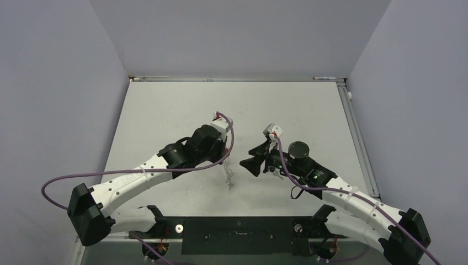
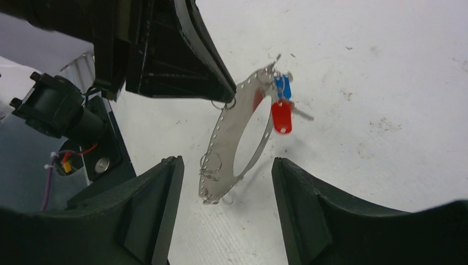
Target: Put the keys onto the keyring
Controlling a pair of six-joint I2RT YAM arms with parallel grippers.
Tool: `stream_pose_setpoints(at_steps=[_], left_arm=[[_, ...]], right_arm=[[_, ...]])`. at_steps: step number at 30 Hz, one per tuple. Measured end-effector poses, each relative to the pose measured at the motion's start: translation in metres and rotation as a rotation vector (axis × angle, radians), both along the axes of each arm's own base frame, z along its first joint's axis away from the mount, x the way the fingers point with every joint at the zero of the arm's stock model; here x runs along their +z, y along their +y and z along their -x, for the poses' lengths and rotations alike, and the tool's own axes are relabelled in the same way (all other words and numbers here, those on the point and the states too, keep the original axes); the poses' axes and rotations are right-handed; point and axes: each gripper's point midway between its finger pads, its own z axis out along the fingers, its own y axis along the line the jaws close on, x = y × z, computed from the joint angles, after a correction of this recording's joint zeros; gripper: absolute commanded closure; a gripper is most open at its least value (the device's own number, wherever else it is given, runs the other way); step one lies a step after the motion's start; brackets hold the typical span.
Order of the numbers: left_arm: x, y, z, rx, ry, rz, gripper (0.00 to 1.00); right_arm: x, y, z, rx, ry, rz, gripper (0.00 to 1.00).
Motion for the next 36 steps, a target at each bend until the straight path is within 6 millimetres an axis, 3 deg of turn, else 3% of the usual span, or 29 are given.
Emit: stream_pose_setpoints(at_steps=[3,6,13,19,31,36], left_arm=[[0.013,0.009,0.001,0.019,-0.008,-0.022,1.0],[0.014,0.02,0.003,0.038,-0.004,-0.059,1.0],[0.0,0.043,0.01,0.071,0.027,-0.165,1.0],[-0.001,0.047,0.009,0.076,0.028,-0.182,1.0],[-0.003,0.047,0.013,0.055,0.038,-0.178,1.0],[-0.004,0.045,0.015,0.04,0.047,-0.169,1.0]], right_arm=[[-0.006,0.009,0.003,0.046,0.018,-0.001,0.29],[-0.014,0.017,0.007,0.063,0.024,-0.002,0.27],[-0.056,0.055,0.048,0.147,0.006,0.052,0.27],[-0.092,0.054,0.034,0.076,-0.031,0.093,0.27],[-0.068,0.06,0.013,0.055,-0.252,0.09,0.24],[-0.067,0.069,0.003,0.084,-0.341,0.116,0.29]])
